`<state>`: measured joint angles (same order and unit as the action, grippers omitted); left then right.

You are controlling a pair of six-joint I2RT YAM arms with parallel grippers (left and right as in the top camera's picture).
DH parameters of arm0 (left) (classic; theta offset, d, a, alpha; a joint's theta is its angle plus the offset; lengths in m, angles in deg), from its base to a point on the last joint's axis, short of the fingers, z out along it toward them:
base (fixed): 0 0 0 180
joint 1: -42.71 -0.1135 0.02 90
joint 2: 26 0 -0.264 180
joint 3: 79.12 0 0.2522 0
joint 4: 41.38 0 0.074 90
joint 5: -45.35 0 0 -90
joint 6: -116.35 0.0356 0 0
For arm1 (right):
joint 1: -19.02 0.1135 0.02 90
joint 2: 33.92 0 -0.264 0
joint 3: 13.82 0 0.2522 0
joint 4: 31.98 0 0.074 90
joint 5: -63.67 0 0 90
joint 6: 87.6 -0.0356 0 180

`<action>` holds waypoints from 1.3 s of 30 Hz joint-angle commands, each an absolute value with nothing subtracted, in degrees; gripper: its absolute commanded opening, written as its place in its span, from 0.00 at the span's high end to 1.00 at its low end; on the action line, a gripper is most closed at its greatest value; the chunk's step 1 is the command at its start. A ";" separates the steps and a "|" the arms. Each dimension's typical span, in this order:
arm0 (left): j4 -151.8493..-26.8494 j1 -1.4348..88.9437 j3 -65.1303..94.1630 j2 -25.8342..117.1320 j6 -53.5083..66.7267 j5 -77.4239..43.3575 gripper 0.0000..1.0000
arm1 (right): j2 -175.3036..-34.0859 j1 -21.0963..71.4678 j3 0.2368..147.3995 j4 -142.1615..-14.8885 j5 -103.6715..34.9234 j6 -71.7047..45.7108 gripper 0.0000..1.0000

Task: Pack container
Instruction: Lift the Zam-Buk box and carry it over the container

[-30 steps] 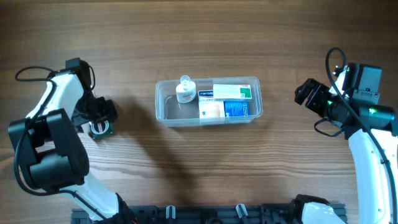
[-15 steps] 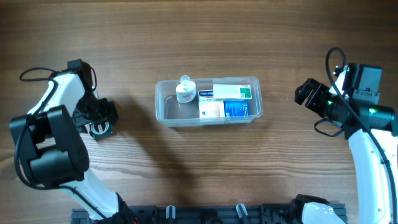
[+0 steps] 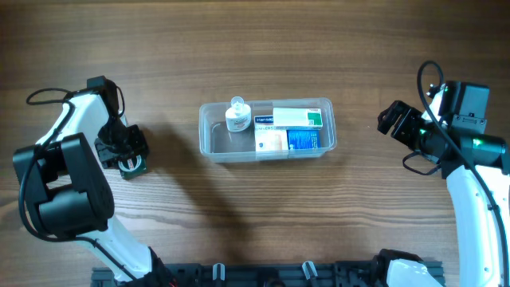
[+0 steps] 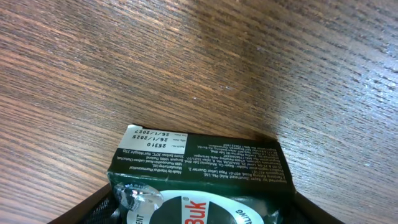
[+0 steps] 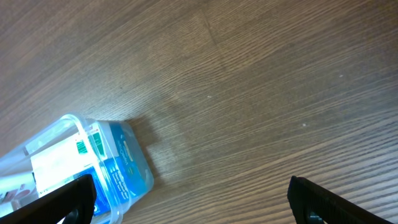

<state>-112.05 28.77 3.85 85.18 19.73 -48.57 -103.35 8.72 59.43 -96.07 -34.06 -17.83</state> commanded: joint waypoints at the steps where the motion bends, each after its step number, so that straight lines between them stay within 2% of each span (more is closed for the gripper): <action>1: -112.40 29.12 3.83 85.48 18.58 -43.83 0.35 | -103.20 8.50 59.82 -95.91 -34.76 -17.15 0.00; 11: -121.36 36.12 12.31 72.67 18.05 -42.50 0.40 | -103.20 8.50 59.82 -95.91 -34.76 -17.13 0.00; 22: -124.20 55.50 15.65 53.99 10.20 -42.74 0.37 | -103.20 8.50 59.82 -95.93 -34.78 -17.13 0.00; 31: -123.94 68.57 15.63 54.14 1.53 -43.98 0.37 | -103.20 8.50 59.82 -95.91 -34.78 -17.13 0.00; 39: -121.05 75.13 15.48 59.98 -4.40 -48.57 0.36 | -103.20 8.50 59.82 -95.91 -34.76 -17.13 0.00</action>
